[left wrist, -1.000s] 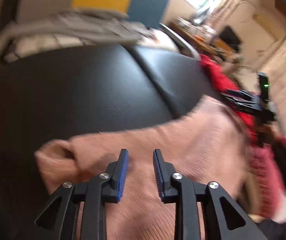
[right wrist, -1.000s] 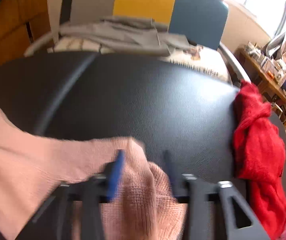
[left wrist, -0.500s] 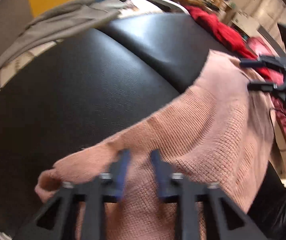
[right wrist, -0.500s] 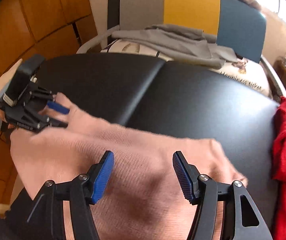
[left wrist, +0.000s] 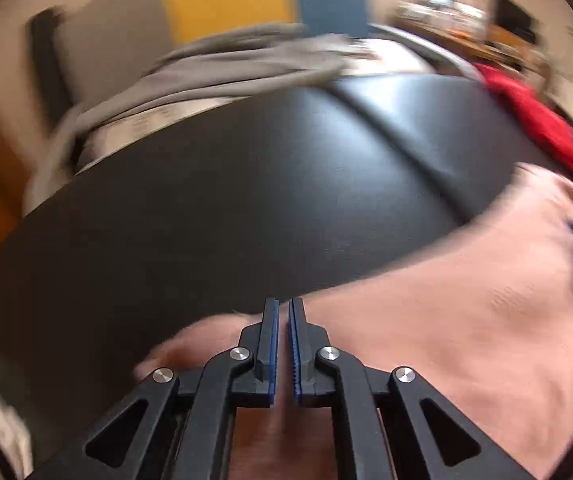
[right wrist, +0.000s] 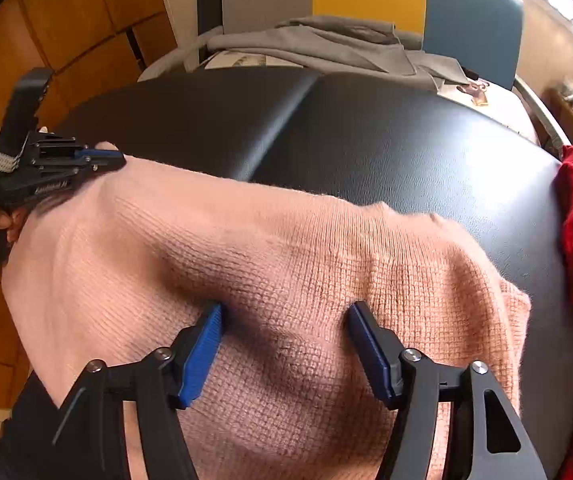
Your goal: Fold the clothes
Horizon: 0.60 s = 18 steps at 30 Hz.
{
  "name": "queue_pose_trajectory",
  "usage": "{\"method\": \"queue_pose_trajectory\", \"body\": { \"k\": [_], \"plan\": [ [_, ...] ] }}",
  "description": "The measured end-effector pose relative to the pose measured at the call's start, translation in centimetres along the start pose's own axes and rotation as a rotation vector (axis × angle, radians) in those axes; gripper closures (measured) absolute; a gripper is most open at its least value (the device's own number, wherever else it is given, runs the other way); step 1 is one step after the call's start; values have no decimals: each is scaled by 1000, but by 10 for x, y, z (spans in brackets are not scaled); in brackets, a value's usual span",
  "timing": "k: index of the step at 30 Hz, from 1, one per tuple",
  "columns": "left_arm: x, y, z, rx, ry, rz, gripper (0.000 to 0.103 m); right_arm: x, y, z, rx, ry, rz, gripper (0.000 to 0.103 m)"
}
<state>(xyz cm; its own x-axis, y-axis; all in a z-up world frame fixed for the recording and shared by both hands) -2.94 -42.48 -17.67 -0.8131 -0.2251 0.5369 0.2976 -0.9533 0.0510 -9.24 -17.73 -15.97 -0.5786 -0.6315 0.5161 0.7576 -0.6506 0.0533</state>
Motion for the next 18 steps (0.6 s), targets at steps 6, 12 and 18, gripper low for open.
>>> {"method": "queue_pose_trajectory", "body": {
  "k": [6,12,18],
  "plan": [
    [0,35,53,-181,-133,181,97,5,5,10,14,-21,9,31],
    [-35,-6,84,-330,-129,-6,97,25,37,44,247,-123,8,31],
    [-64,-4,51,-116,-41,-43,89,33,82,21,263,-80,116,32]
  ]
}}
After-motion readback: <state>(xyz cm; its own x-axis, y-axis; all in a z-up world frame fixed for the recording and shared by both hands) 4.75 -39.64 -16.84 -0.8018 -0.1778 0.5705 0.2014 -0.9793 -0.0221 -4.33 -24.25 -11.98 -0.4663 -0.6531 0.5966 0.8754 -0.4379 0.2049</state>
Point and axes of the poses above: each gripper's, at about its wrist camera, not at the fingertips, and z roughly against the way its jaws point, y to its left, x to its top, the point moved 3 cm from there along -z, roughly the way its jaws point, and after that the axes turned 2 degrees about -y, right-handed, at the moved point
